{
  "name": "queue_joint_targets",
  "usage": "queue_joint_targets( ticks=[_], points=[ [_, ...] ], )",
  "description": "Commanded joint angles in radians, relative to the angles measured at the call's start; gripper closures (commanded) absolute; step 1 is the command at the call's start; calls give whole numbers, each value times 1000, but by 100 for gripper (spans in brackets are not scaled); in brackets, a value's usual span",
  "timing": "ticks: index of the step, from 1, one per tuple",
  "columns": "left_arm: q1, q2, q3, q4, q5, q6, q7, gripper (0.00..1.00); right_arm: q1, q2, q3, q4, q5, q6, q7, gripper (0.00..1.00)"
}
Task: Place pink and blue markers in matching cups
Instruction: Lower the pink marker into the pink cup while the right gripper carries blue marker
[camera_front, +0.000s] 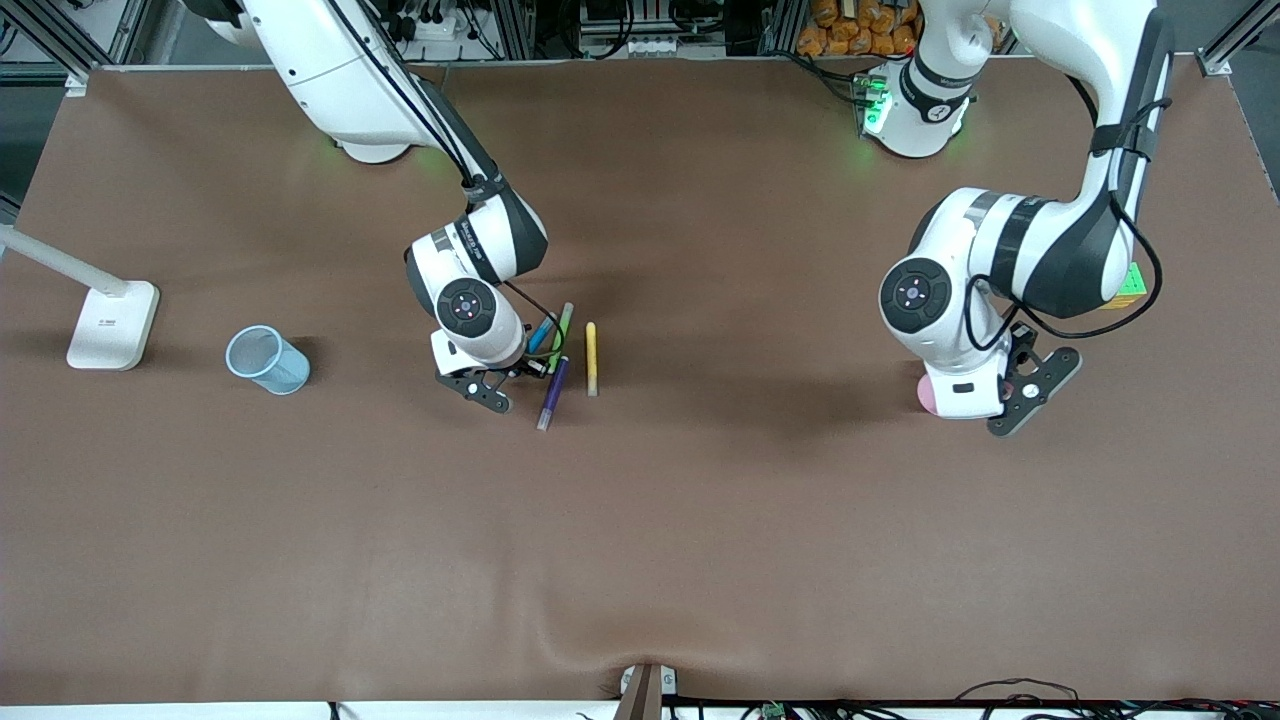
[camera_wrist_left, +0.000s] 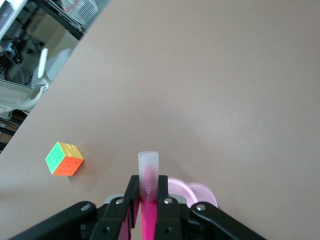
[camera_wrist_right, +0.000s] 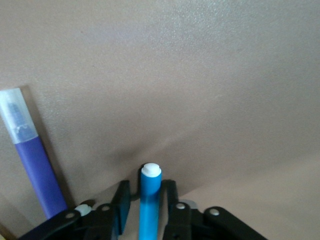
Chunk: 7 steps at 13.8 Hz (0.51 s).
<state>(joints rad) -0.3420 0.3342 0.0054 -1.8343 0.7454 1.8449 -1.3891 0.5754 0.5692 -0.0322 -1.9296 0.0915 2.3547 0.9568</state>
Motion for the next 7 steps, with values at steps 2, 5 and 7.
queue_joint_targets(
  ticks=[2,5,7],
  points=[
    [9,2,-10,-82,144,42,-200,100,3,-2,-6,1,-12,-8,19,100],
    [6,32,-10,-95,213,42,-327,100,-38,-60,-9,23,-12,-87,-28,100],
    [5,51,-10,-117,250,42,-413,100,-93,-92,-9,70,-12,-190,-126,100]
  ],
)
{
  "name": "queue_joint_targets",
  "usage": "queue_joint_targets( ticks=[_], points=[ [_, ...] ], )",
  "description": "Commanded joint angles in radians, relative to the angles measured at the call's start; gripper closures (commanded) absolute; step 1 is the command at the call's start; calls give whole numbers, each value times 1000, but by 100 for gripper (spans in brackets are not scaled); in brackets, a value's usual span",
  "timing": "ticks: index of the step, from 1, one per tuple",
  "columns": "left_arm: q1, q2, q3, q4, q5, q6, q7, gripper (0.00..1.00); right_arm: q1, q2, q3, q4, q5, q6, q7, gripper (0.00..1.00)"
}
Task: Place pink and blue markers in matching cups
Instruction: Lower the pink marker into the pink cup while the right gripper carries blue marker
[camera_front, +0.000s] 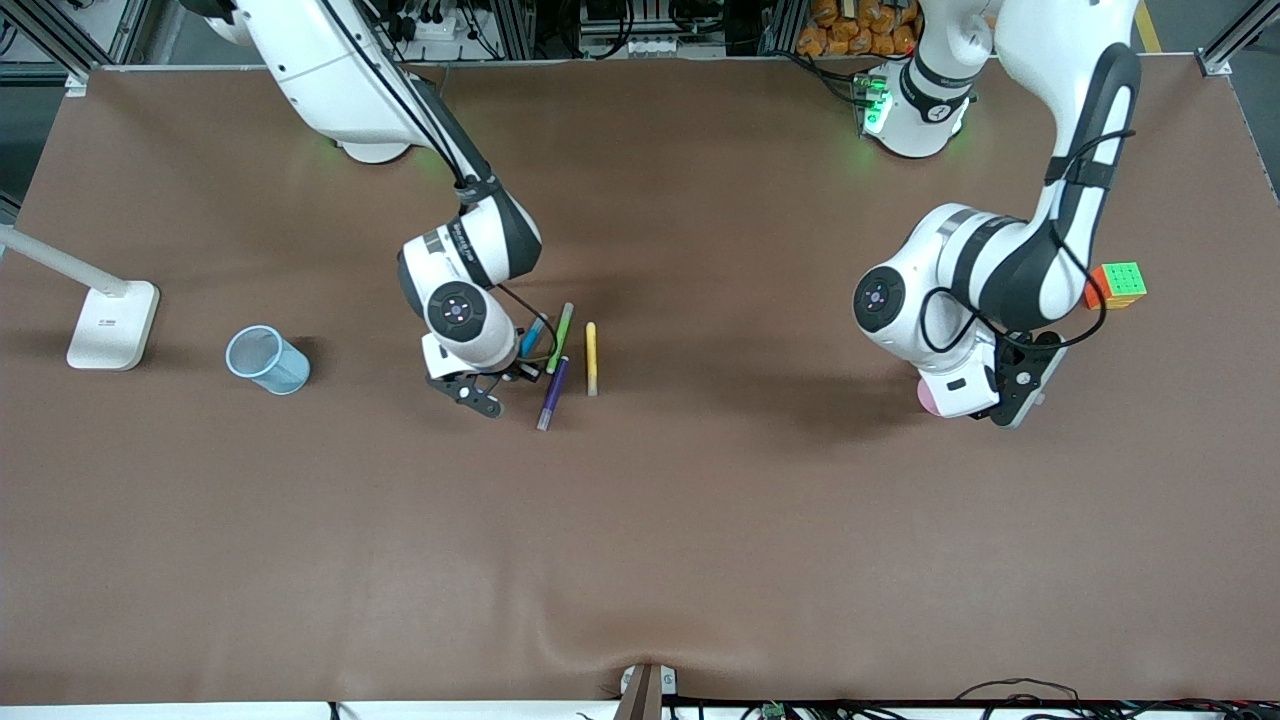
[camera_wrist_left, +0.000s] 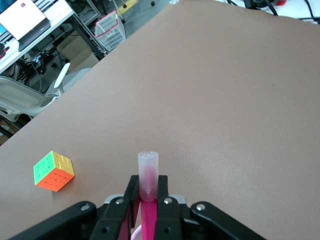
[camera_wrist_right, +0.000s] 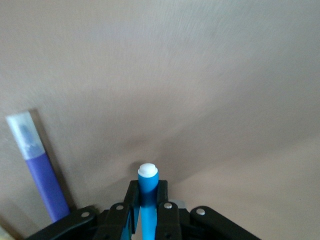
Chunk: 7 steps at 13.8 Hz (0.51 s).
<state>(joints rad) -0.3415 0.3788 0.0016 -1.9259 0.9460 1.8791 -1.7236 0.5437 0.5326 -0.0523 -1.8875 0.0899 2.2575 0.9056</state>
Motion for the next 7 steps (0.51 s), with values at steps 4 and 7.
queue_joint_targets(
  ticks=[4,7],
  points=[
    [-10,17,-11,-74,77,8,-162,100,-192,-143,11,61,-12,-176,-429,100],
    [-13,19,-21,-74,77,2,-177,82,-310,-167,11,99,-10,-231,-724,100]
  ],
)
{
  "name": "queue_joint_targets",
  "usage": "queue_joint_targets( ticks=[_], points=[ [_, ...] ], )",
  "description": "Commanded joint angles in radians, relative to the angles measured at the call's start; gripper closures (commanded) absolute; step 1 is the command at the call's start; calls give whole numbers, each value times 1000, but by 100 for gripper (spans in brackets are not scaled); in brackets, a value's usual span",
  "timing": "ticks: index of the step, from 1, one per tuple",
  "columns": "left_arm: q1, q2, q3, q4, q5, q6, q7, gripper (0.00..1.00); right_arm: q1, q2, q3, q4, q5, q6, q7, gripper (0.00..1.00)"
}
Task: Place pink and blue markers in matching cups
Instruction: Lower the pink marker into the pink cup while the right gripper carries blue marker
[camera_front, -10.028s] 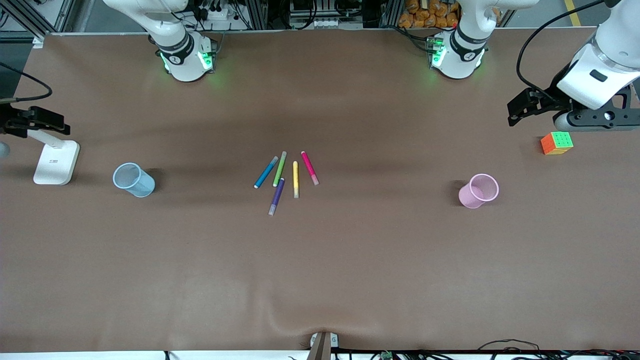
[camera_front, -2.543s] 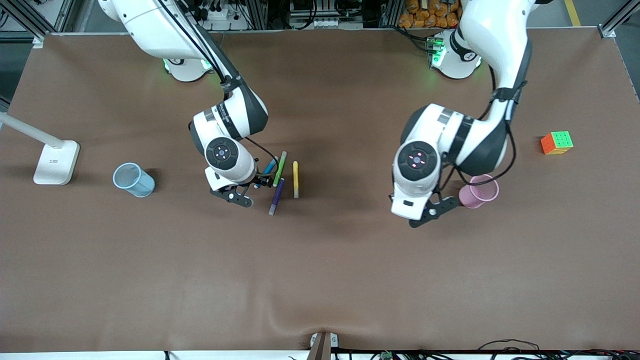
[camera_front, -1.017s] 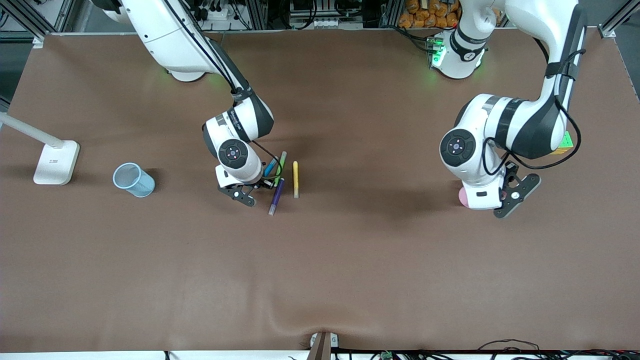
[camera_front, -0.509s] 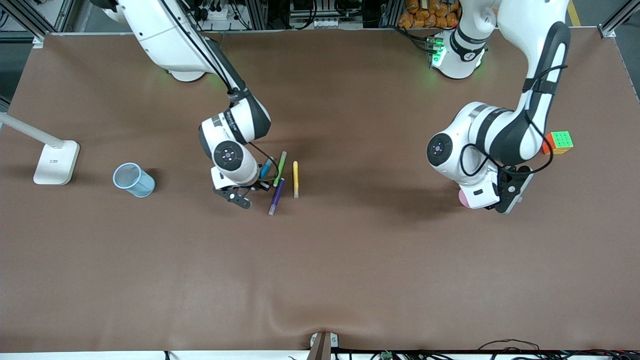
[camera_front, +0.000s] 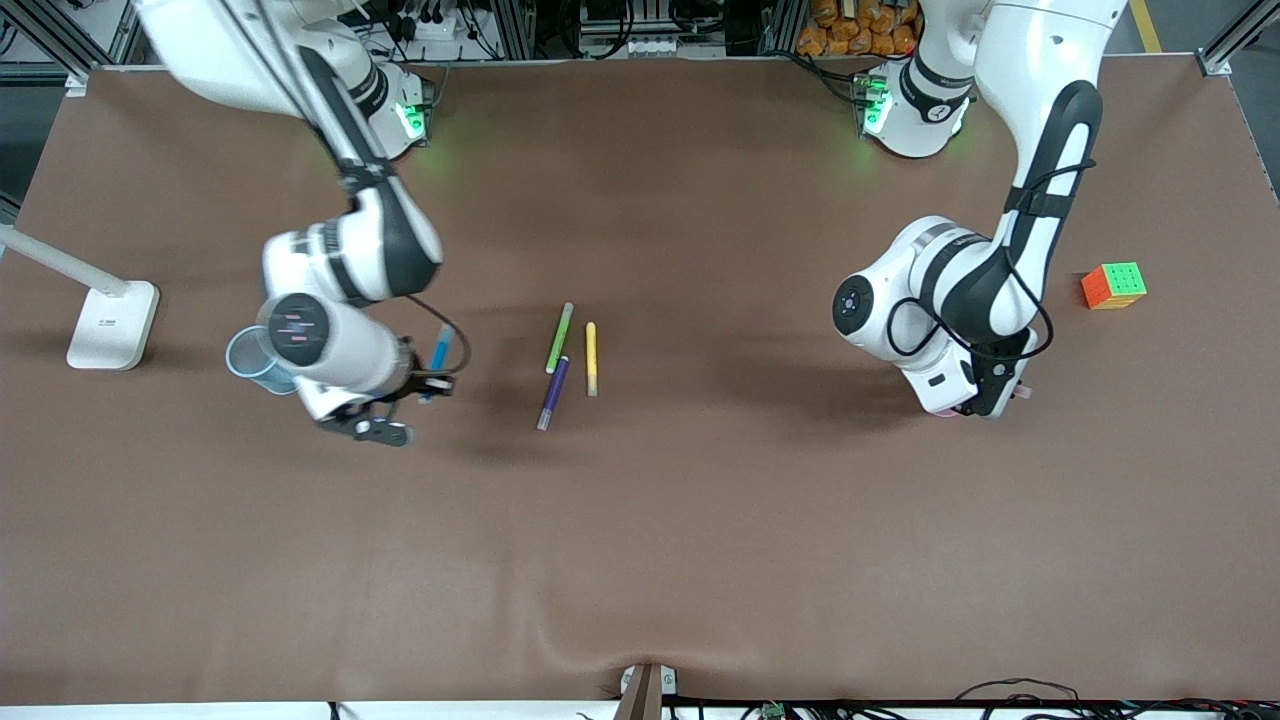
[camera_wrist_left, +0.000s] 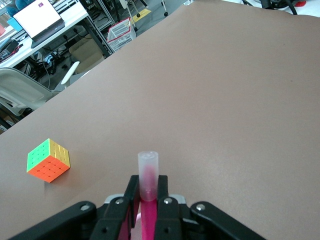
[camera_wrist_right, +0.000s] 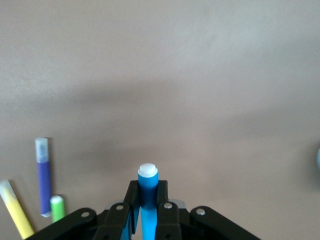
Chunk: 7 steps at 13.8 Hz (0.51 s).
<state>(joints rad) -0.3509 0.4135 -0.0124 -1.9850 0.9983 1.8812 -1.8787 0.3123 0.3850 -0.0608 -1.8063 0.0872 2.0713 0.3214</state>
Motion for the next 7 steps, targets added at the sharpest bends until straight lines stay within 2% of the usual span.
queue_joint_targets(
  ticks=[1,4,7],
  points=[
    [0,-18,-14,-14,25,-4,-22,76,-117,-21,21,42,-7,-81,-228,100],
    [0,-18,-32,-8,19,-4,-10,58,-226,-31,22,85,3,-102,-469,100],
    [0,-28,-47,1,10,-7,0,55,-272,-64,22,99,8,-100,-625,100]
  ],
)
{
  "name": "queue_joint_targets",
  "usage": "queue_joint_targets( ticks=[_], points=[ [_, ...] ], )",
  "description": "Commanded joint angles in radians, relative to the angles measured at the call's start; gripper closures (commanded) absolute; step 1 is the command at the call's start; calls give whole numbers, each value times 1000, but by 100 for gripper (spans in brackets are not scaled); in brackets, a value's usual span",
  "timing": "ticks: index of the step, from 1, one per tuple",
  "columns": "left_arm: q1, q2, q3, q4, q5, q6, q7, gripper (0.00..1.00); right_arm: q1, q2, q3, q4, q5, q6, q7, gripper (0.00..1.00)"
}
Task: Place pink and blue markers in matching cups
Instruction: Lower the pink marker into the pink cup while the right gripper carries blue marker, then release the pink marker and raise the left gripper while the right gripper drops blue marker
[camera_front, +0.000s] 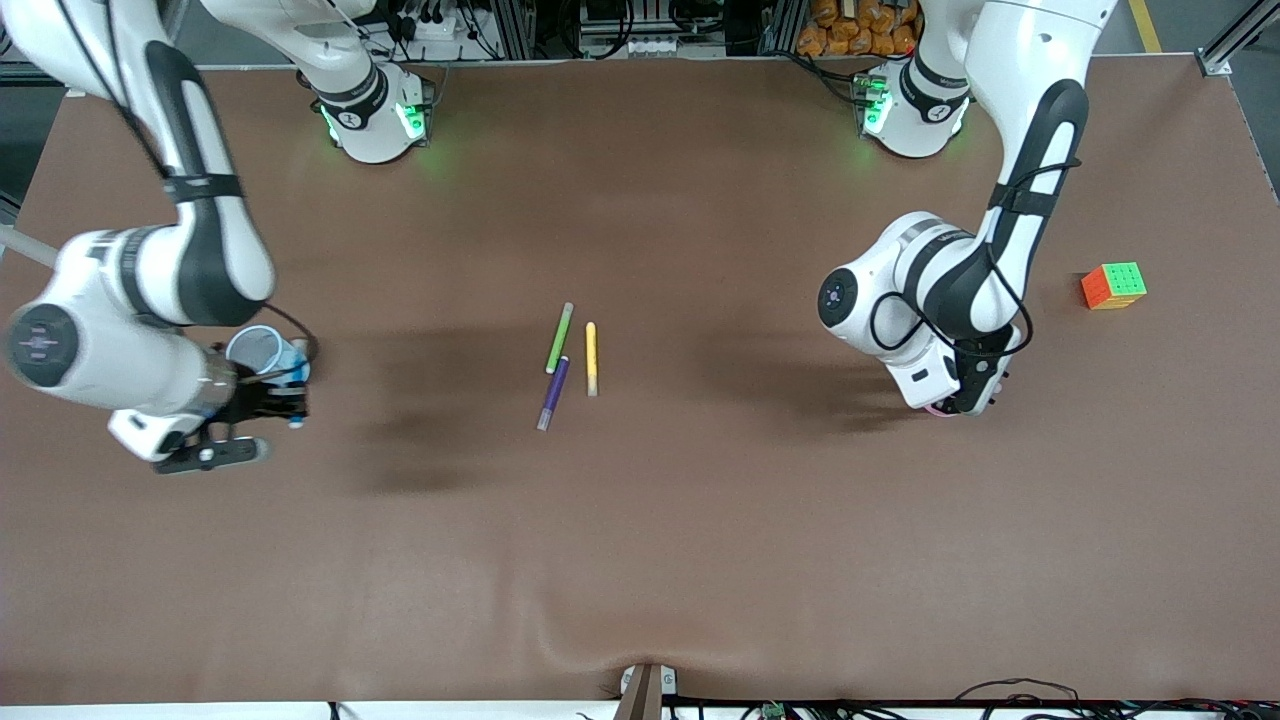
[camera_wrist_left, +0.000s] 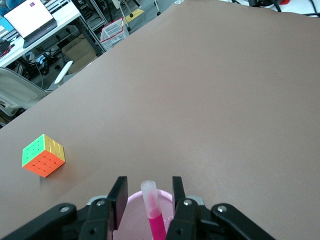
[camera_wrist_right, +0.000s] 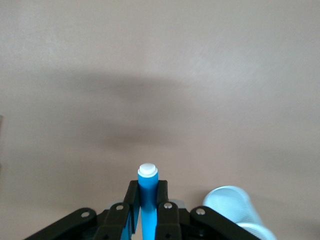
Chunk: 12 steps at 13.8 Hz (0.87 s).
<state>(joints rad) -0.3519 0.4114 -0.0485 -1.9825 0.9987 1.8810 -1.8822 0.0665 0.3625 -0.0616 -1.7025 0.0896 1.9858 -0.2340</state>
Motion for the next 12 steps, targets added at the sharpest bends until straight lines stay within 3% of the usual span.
queue_joint_targets(
  ticks=[1,4,7,9,11,12],
  points=[
    [4,-31,-22,2,6,-7,21,53,-39,-60,23,-12,5,-15,-115,100],
    [2,-52,-24,43,-81,-34,138,44,-77,-129,25,-66,54,1,-235,100],
    [4,-86,-25,91,-191,-48,259,40,-97,-253,25,-263,97,166,-258,100],
    [7,-108,-25,111,-261,-66,336,38,-105,-306,22,-322,168,199,-333,100],
    [14,-138,-25,129,-337,-77,418,38,-183,-320,25,-377,221,246,-478,100],
    [17,-160,-22,142,-385,-85,481,38,-215,-318,23,-403,305,272,-607,100]
  ],
)
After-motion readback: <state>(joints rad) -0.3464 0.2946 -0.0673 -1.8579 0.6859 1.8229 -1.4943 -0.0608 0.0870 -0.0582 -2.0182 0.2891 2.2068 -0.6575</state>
